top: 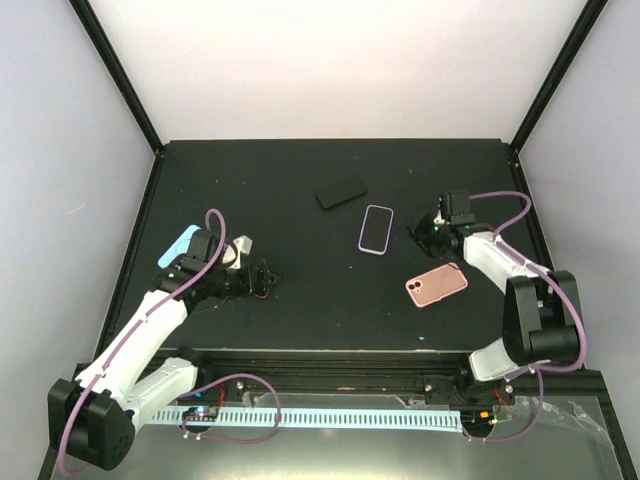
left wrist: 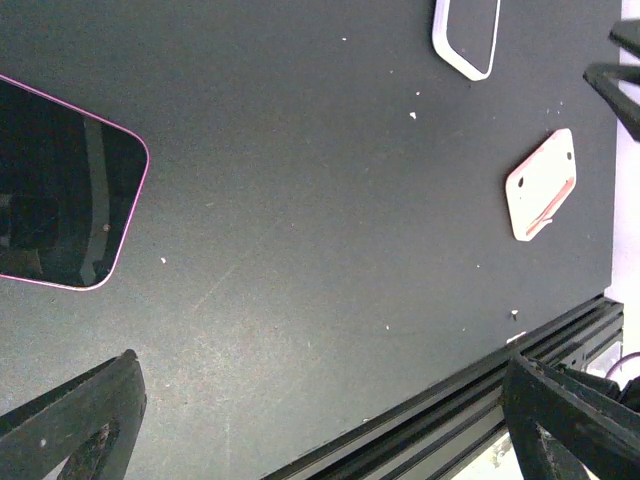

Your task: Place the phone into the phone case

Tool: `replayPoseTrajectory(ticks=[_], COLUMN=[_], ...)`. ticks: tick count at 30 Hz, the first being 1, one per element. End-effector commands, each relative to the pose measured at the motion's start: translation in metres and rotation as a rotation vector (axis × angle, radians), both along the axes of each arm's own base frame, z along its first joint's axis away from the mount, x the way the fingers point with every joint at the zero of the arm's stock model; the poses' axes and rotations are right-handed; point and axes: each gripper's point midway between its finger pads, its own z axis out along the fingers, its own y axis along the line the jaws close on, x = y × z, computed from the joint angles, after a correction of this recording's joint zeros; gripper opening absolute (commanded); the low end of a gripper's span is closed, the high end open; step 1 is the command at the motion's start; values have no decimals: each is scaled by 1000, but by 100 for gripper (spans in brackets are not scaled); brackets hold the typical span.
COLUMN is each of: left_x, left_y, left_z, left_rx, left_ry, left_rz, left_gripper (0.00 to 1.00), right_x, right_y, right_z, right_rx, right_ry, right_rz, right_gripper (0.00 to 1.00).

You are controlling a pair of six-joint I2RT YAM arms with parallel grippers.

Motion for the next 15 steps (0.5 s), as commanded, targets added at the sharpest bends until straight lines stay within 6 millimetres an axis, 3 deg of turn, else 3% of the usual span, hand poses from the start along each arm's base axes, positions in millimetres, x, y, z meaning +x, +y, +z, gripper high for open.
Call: replayPoseTrajectory(ticks=[1, 8, 15], left_x=[4, 3, 3], left_y=[1, -1, -2], left_z=[1, -7, -11], left_rx=[-8, -19, -24], left_ry=[-7, 13, 31], left_rz=[18, 22, 20], left_gripper=[99, 99, 99], right_x=[-39, -71, -77], right_y=[-30, -55, -60], right_z=[-18, -31, -45], right_rx=[-49, -118, -136], right_ry=[163, 253, 289], right_rz=[-209, -358, -397], right_gripper=[46, 46, 45])
